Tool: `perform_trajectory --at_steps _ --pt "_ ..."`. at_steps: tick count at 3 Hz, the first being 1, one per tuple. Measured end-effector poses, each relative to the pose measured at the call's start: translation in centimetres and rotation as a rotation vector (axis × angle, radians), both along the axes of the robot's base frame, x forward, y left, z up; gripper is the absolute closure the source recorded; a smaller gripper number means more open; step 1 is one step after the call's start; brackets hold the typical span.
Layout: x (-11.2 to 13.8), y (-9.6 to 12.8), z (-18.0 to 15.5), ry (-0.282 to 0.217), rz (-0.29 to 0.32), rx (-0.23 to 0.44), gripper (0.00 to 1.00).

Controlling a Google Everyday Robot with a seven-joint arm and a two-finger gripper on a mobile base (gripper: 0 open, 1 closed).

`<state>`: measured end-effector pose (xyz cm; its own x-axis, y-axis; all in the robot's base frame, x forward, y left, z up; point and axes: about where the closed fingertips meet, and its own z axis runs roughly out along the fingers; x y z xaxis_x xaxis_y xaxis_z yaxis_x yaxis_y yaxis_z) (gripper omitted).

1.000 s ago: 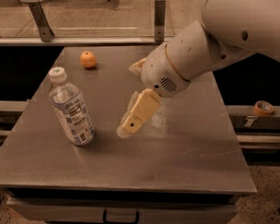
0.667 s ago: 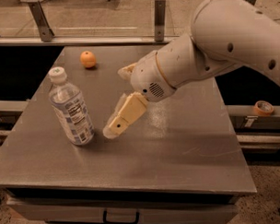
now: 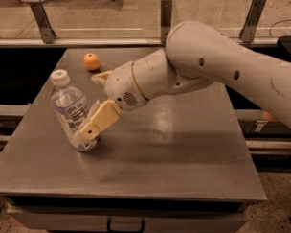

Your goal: Knock blue plastic bottle over

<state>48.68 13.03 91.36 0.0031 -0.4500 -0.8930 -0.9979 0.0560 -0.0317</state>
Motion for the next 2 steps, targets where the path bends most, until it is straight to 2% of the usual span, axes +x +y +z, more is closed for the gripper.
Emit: perform_trajectory --at_steps 1,2 --pt "-0.42 2.91 -0.11 0.014 0.050 0.052 0.18" --pt "-0.36 3.13 -0.58 0.031 0.048 0.077 0.41"
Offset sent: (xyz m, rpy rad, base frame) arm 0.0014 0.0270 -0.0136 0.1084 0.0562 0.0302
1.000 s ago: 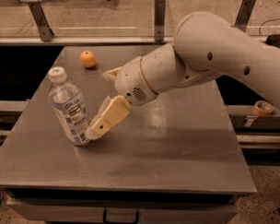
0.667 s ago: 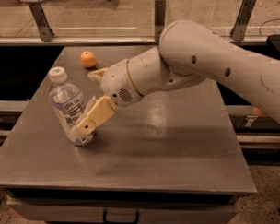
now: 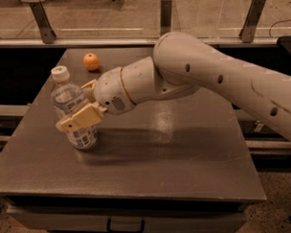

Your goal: Knock blue plastic bottle over

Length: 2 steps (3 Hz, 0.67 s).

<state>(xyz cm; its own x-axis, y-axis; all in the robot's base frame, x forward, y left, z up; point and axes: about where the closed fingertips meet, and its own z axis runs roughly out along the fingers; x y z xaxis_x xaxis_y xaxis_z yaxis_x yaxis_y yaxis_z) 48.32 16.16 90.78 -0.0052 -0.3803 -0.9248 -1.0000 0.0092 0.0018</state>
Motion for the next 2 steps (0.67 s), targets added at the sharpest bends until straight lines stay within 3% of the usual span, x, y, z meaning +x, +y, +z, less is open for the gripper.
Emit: perform_trajectory --at_steps 1,2 --pt "0.9 -2.2 0.0 -0.017 -0.046 -0.015 0.65" --pt "2.8 -7.3 2.0 -0.081 -0.140 -0.105 0.88"
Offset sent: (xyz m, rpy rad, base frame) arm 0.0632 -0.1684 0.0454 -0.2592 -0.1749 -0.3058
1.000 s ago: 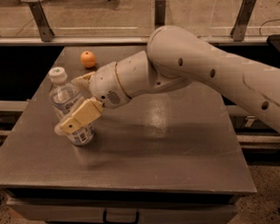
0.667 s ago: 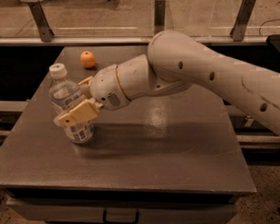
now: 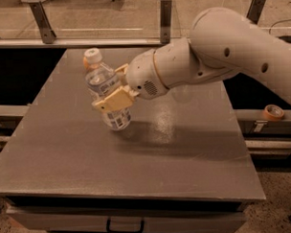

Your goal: Knock blue plastic bottle over

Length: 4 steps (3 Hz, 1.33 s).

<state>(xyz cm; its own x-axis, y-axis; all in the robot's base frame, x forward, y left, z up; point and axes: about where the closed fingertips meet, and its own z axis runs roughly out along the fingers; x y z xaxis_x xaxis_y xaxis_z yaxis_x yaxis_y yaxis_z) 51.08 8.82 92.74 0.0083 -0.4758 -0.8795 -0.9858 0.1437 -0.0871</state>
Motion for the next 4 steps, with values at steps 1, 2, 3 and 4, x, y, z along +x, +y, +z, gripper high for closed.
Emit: perform_trajectory --at_steps 1,2,3,4 --pt "1.8 -5.5 2.6 -0.058 -0.095 -0.163 1.00" --pt "2.4 -8.7 2.7 -0.047 -0.141 -0.360 1.00" --pt "2.3 -8.8 0.5 -0.024 -0.105 -0.580 1.00" --pt "2.9 -7.8 -2.8 -0.026 -0.036 -0.775 1.00"
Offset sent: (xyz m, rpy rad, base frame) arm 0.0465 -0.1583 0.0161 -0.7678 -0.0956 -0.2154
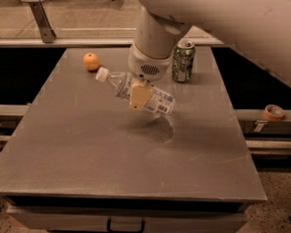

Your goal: Knock blue plastic bottle over

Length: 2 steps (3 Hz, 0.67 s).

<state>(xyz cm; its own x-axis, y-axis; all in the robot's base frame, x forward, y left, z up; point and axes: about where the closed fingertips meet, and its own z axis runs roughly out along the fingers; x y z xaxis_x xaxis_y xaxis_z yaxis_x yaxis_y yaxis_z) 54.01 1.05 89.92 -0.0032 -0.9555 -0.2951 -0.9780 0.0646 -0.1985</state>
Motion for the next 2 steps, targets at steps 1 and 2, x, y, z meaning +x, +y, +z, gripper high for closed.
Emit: perform_trajectory --at_steps 1,2 --pt "0.4 1.8 -3.1 0.036 0.059 -0.109 0.82" --pt "0.1 3.7 -4.7 0.067 0.110 -0.133 0.59"
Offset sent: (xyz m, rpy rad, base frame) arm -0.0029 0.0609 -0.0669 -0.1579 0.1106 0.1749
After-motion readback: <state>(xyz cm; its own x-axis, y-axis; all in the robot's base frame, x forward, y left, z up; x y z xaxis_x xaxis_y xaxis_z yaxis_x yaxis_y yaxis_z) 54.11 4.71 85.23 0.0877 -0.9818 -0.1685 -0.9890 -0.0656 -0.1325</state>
